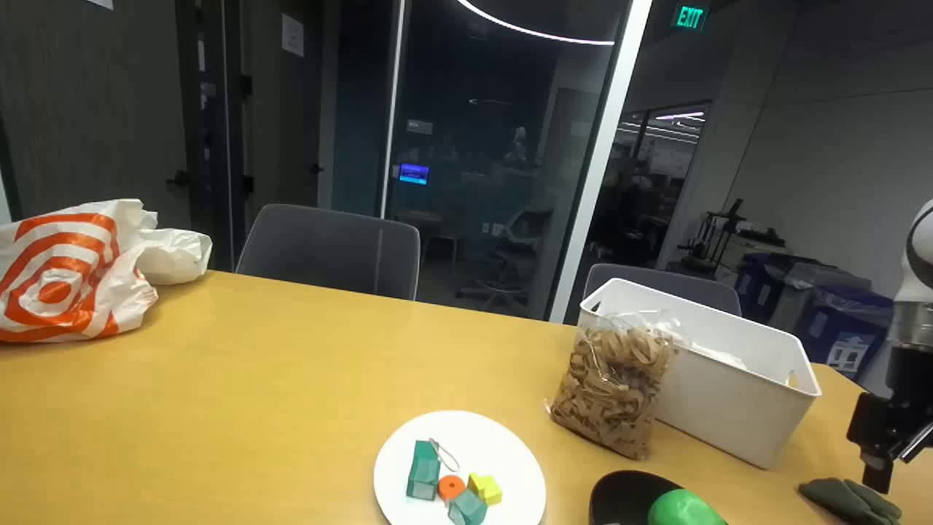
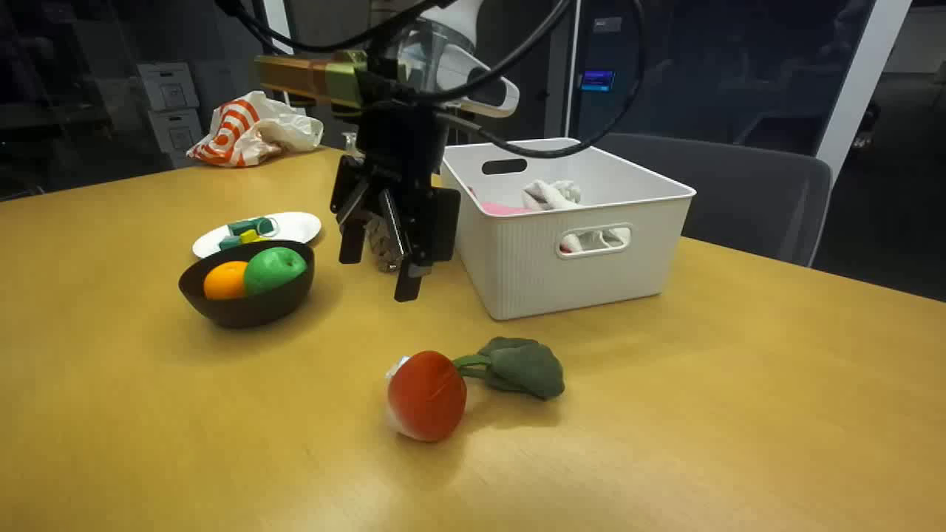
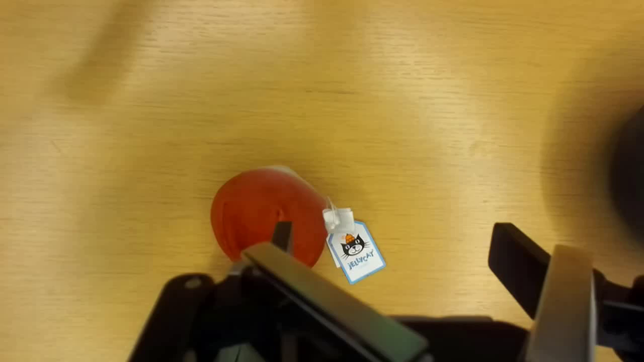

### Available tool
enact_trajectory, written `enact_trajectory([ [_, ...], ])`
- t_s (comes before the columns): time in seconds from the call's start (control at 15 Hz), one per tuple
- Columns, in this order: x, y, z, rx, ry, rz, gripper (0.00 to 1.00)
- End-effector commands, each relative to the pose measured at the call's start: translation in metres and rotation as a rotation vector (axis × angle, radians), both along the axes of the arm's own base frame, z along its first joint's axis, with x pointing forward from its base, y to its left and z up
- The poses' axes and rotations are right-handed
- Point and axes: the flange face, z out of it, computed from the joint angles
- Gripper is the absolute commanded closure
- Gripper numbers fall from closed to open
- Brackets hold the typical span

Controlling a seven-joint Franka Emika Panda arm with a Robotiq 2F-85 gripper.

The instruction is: Remove the objects from the basket

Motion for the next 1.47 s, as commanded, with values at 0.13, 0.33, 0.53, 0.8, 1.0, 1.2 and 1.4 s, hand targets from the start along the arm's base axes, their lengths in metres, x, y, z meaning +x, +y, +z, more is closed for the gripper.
enact_trajectory([
  [0.13, 0.002, 0.0, 0.004, -0.001, -0.007, 0.0, 0.0],
  [0.33, 0.002, -0.001, 0.004, -0.001, -0.009, 0.0, 0.0],
  [0.53, 0.002, -0.001, 0.004, -0.001, -0.009, 0.0, 0.0],
  [0.8, 0.002, -0.001, 0.004, -0.001, -0.009, 0.0, 0.0],
  [1.0, 0.002, -0.001, 0.005, -0.001, -0.009, 0.0, 0.0],
  [1.2, 0.002, -0.002, 0.004, 0.013, -0.008, -0.009, 0.0],
  [1.4, 0.012, 0.002, 0.012, 0.01, -0.068, 0.014, 0.0],
])
